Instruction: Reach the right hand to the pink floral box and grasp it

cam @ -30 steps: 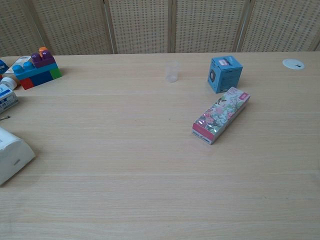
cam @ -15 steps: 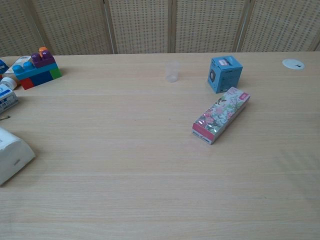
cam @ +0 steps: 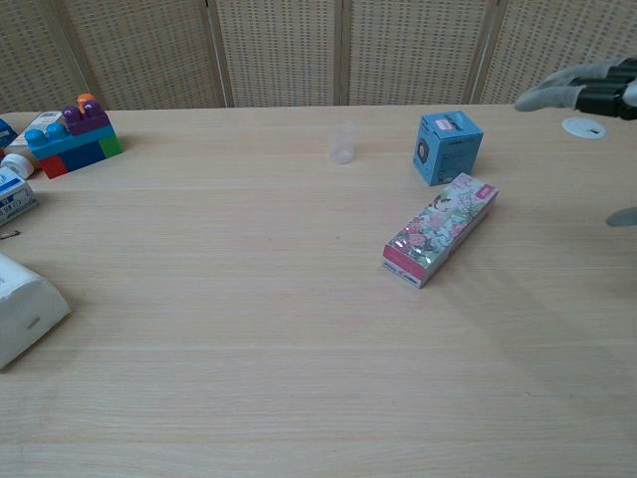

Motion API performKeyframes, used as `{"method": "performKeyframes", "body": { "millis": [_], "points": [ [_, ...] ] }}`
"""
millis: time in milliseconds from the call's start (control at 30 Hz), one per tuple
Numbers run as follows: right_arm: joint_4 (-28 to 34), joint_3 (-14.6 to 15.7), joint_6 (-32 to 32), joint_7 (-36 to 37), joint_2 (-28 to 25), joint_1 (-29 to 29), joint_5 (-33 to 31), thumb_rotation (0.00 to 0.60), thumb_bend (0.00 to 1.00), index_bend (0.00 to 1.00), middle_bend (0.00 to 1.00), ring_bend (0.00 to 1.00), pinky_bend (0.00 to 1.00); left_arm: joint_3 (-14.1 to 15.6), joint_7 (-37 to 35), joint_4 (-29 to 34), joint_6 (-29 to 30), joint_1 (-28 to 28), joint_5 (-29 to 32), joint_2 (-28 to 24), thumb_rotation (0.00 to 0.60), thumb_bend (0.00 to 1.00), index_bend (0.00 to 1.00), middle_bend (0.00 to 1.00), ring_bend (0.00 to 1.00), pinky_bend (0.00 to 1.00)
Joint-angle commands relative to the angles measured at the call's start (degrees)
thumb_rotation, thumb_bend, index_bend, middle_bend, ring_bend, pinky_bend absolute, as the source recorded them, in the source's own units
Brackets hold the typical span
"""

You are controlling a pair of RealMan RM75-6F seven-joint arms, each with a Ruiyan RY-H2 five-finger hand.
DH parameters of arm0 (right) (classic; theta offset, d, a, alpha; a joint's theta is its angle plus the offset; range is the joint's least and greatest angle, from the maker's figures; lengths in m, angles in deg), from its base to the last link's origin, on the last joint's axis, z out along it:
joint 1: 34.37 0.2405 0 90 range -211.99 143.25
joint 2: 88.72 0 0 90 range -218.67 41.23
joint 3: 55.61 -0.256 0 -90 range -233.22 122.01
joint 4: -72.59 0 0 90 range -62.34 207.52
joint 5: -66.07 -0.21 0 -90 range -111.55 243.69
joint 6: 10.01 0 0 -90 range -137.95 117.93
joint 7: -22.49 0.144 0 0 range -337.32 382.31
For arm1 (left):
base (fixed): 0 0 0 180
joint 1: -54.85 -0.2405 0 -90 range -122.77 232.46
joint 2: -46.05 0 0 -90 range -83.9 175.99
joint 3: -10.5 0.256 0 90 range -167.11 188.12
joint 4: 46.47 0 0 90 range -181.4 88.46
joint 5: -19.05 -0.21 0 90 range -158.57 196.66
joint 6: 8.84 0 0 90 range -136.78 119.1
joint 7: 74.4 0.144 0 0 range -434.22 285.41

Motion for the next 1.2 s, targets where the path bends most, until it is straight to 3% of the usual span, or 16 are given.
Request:
{"method": "performKeyframes", "body": {
  "millis": [33, 467, 633, 1067, 1200],
  "points": [
    [-6.9, 1.8, -0.3, 3.3, 5.2, 4.6, 3.9, 0.600, 0.00, 0.00, 0.00, 0.00, 0.00, -0.1, 0.1, 0.0, -0.5, 0.1, 0.3, 0.1, 0.600, 0.12, 0.06, 0.00, 0.00, 0.00],
    [-15.9, 4.2, 8.7, 3.7, 14.8, 14.5, 3.7, 0.600, 0.00, 0.00, 0.00, 0.00, 0.00, -0.7, 1.7, 0.0, -3.3, 1.3, 2.1, 1.0, 0.600, 0.12, 0.06, 0.00, 0.00, 0.00],
    [-22.8, 4.9, 12.1, 5.1, 19.4, 17.7, 2.3, 0.600, 0.00, 0.00, 0.00, 0.00, 0.00, -0.8, 2.1, -0.2, -4.3, 1.6, 2.8, 1.4, 0.600, 0.12, 0.06, 0.00, 0.00, 0.00],
    [-40.7, 10.1, 12.5, 11.9, 28.9, 19.5, 1.2, 0.600, 0.00, 0.00, 0.00, 0.00, 0.00, -1.0, 2.0, -0.2, -4.4, 1.3, 3.5, 1.3, 0.600, 0.12, 0.06, 0.00, 0.00, 0.00],
    [-43.8, 11.5, 11.4, 14.9, 30.5, 19.3, 0.8, 0.600, 0.00, 0.09, 0.03, 0.00, 0.00, -1.0, 1.8, -0.2, -4.3, 1.2, 3.5, 1.2, 0.600, 0.12, 0.06, 0.00, 0.00, 0.00]
  ]
}}
